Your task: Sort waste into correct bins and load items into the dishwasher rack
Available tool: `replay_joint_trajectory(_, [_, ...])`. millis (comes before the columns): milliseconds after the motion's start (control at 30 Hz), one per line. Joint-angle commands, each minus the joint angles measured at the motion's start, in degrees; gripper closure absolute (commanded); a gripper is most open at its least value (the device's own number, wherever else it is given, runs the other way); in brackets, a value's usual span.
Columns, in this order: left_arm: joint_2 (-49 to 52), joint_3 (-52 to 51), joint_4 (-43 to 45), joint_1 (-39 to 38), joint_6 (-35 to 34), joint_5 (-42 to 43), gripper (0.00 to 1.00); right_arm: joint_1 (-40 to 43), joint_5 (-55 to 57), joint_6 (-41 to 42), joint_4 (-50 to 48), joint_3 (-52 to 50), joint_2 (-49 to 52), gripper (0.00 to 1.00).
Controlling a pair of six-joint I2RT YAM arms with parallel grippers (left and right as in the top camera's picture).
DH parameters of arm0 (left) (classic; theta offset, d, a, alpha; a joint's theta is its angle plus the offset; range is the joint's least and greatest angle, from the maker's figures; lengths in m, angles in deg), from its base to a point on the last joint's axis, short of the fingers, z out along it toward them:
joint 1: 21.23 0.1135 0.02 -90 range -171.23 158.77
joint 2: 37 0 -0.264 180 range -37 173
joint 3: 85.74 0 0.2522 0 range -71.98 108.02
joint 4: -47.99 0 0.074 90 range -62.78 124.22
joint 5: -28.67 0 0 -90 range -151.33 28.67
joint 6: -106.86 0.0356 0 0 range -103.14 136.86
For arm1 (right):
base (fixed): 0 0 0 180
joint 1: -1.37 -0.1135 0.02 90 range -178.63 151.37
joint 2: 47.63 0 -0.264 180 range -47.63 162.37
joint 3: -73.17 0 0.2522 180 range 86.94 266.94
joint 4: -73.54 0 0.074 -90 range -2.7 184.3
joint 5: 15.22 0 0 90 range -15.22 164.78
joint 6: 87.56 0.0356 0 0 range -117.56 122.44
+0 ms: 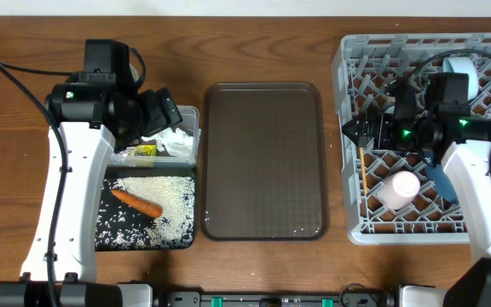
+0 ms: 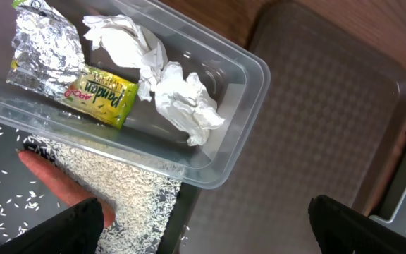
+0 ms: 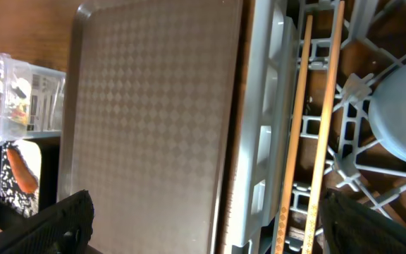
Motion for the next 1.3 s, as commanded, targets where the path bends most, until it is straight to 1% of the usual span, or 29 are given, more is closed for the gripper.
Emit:
replay_joint_trajectory(0, [-0.81,1.38,-0.09,0.24,-0.09,0.33,0.05,-0.39,1.14,-1.07,0.02,0.85,-1.25,0.01])
replay_joint_trajectory(967, [-0.81,1.38,-0.09,0.24,-0.09,0.33,0.05,-0.28,1.33,-1.07,0.02,0.76,-1.42,0.01])
replay_joint_trajectory(1100, [-0.81,1.38,-0.09,0.24,-0.07,0.33,0.05,-0.31,1.33,-1.07,0.07,0.72,-5.29,0.01])
replay_joint_trajectory(1267, [-0.81,1.38,-0.09,0.24,-0.07,0.33,0.05,-0.31,1.33,-1.07,0.02,0.72,-16.57,0.01])
